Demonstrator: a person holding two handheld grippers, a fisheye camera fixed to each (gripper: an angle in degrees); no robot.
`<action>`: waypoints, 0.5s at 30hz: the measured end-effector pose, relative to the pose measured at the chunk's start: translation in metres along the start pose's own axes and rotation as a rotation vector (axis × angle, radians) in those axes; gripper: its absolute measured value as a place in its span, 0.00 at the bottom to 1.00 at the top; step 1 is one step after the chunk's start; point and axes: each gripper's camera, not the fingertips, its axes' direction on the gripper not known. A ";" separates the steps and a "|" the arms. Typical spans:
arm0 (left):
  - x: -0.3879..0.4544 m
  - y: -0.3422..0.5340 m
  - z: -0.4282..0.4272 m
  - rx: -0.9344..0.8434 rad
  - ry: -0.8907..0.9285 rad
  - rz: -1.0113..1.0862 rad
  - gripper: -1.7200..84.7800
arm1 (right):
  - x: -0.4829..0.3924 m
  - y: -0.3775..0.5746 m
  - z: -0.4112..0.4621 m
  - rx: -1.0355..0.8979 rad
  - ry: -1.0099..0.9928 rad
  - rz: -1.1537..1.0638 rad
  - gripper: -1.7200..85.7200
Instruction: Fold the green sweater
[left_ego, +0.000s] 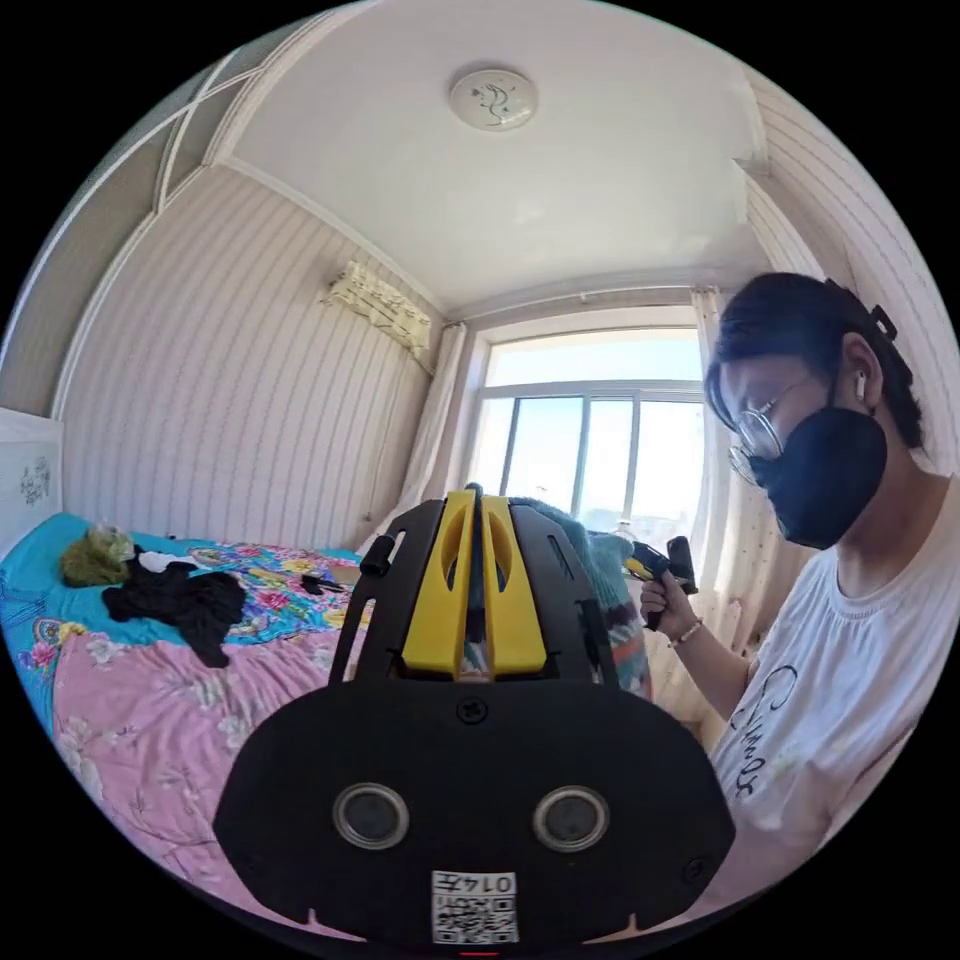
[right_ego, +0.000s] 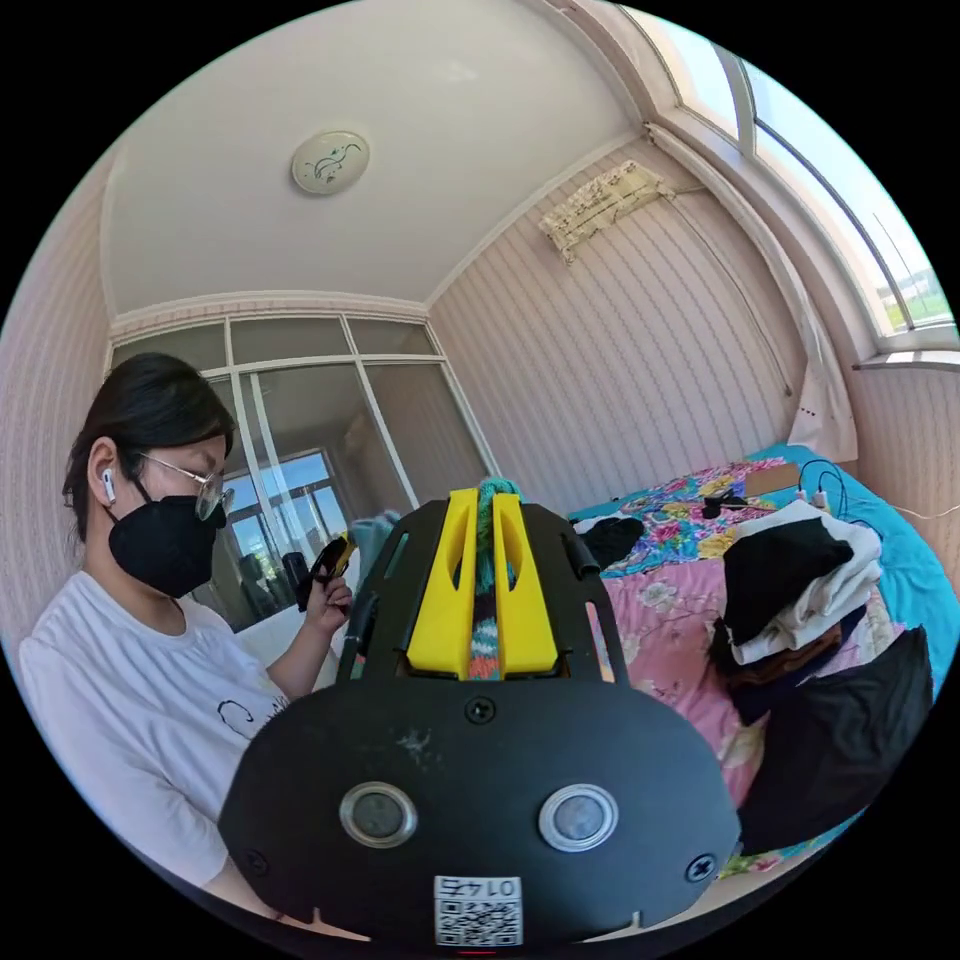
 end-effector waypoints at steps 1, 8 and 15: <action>-0.021 -0.008 -0.004 -0.053 -0.086 -0.017 0.01 | 0.011 -0.008 0.033 -0.034 -0.016 0.014 0.03; -0.134 -0.132 0.008 -0.094 -0.288 -0.064 0.01 | 0.048 -0.147 0.206 -0.062 -0.068 0.005 0.03; -0.110 -0.239 -0.038 0.134 -0.404 0.255 0.01 | 0.019 -0.230 0.262 0.218 -0.093 -0.189 0.03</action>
